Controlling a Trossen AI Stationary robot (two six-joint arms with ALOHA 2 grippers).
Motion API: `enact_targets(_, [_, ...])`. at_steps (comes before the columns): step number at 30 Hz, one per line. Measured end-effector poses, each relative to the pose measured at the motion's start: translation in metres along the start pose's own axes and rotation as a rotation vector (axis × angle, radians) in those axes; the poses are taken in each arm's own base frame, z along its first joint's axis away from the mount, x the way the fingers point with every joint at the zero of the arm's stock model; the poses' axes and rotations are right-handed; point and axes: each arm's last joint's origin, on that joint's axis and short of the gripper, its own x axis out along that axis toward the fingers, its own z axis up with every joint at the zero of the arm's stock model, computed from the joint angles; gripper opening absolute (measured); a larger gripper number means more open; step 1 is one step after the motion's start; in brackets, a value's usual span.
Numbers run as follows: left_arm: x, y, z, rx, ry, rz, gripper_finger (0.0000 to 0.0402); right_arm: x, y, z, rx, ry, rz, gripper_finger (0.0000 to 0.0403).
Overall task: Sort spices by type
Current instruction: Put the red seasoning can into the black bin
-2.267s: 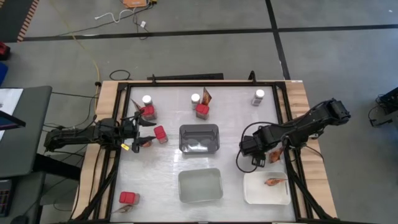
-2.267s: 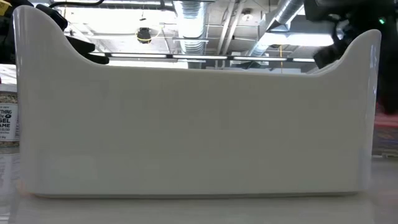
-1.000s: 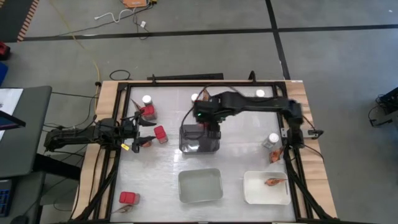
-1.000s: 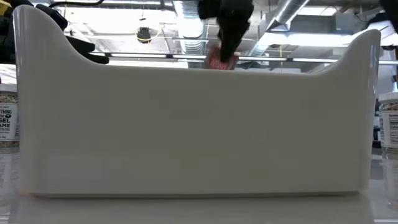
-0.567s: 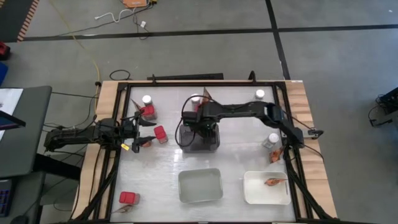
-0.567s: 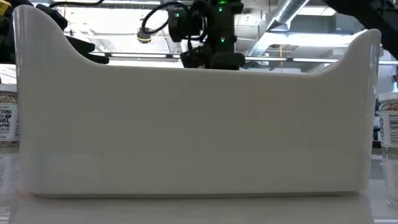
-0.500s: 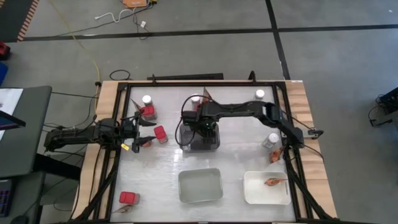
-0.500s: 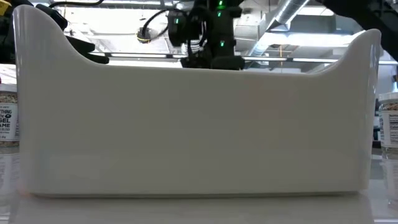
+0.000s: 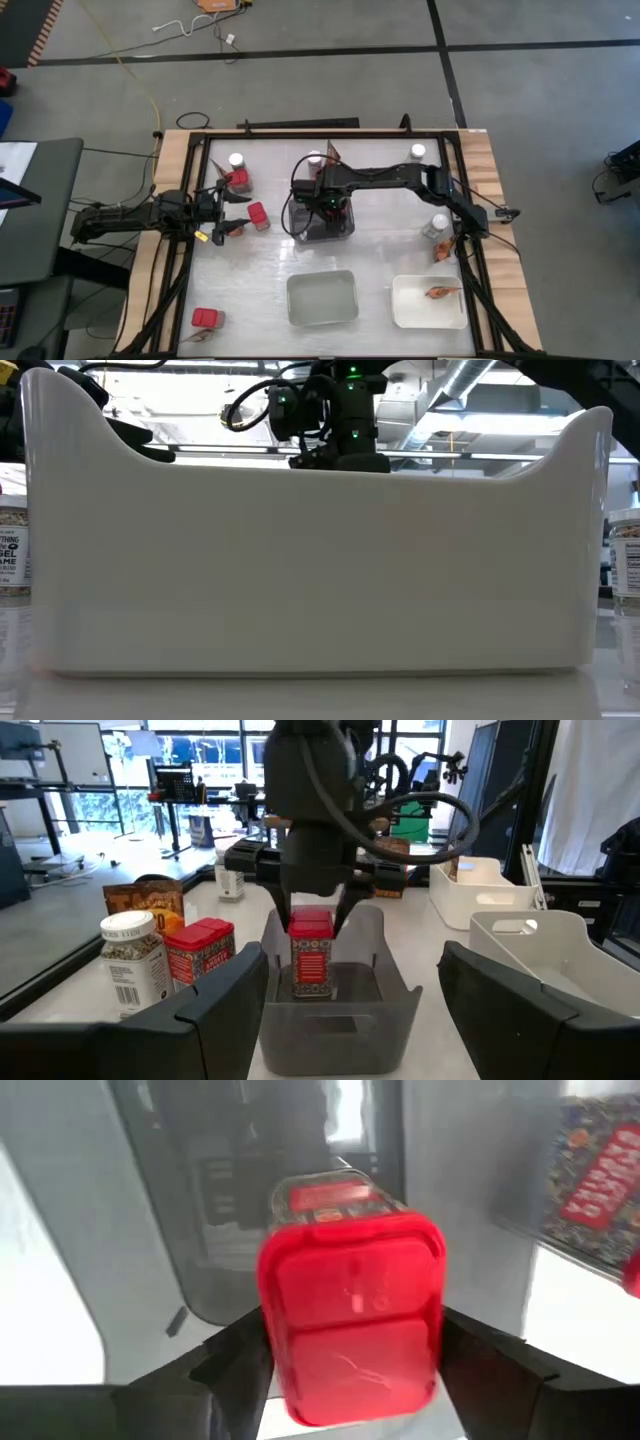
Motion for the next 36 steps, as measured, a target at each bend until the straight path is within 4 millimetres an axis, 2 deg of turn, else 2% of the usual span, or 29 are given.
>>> enact_targets(8, [0.0, 0.0, 0.0001, 0.0, 0.0, 0.0, 0.0282, -0.0006, 0.0053, -0.0007, -0.016, 0.011, -0.002, 0.0288])
enact_targets(36, [0.0, 0.0, 0.0, 0.0, 0.0, 0.0, 0.0282, -0.0004, -0.0028, -0.0025, 0.001, 0.023, -0.028, 0.0291])
